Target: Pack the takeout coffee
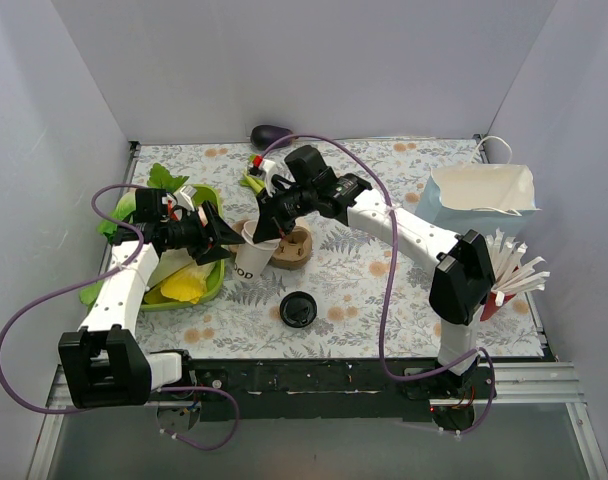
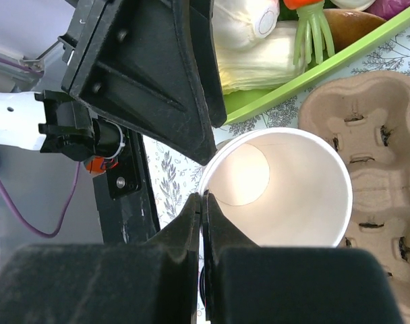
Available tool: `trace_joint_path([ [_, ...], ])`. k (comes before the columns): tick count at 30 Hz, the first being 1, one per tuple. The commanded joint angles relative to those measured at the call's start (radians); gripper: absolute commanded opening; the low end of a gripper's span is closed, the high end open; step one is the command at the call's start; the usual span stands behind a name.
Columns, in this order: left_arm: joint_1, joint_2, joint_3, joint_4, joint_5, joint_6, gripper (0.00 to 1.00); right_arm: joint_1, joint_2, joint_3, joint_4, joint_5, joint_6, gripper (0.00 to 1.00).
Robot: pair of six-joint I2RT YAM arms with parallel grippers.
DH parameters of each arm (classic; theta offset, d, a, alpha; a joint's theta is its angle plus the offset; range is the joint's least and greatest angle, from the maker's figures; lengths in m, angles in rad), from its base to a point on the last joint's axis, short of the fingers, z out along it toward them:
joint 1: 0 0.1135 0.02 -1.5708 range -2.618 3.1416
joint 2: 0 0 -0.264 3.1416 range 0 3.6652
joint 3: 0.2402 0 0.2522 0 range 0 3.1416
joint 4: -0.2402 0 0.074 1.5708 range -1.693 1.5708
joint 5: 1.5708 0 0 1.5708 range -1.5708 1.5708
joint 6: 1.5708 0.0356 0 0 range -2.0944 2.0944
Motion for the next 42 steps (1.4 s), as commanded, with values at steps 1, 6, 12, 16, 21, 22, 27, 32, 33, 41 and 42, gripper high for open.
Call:
trace_joint_path([
  [1,0.007,-0.004,0.028,0.026,0.018,-0.011,0.64,-0.006,-0.062,-0.012,0.05,-0.025,-0.007,0.01],
  [6,0.005,-0.006,0.031,0.051,0.088,-0.014,0.7,-0.004,-0.051,-0.005,0.053,-0.029,-0.007,0.01],
  [12,0.005,0.016,0.018,0.04,0.022,-0.016,0.69,-0.004,-0.04,0.006,0.055,-0.051,-0.01,0.01],
  [16,0.007,0.031,0.005,0.019,-0.076,-0.013,0.7,-0.003,-0.05,0.003,0.068,-0.06,-0.027,0.01],
  [21,0.007,0.039,-0.013,-0.019,-0.126,0.007,0.71,0.016,-0.109,-0.1,0.237,0.024,-0.003,0.01],
  [22,0.007,0.036,-0.025,-0.029,-0.142,0.022,0.72,0.02,-0.114,-0.107,0.257,0.034,0.002,0.01],
  [27,0.005,0.002,-0.088,-0.059,-0.169,0.039,0.73,0.062,-0.116,-0.098,0.312,0.058,-0.009,0.01],
  [32,0.007,-0.039,-0.101,-0.058,-0.155,0.05,0.74,0.089,-0.103,-0.068,0.294,0.097,-0.064,0.01],
  [33,0.005,-0.044,-0.075,-0.079,-0.167,0.062,0.75,0.089,-0.105,-0.071,0.276,0.103,-0.075,0.01],
  [41,0.005,-0.107,0.152,-0.19,-0.15,0.413,0.77,0.071,-0.165,-0.158,0.234,0.043,-0.121,0.01],
  [42,0.003,-0.116,0.175,-0.197,-0.105,0.546,0.78,0.071,-0.177,-0.167,0.23,0.029,-0.157,0.01],
])
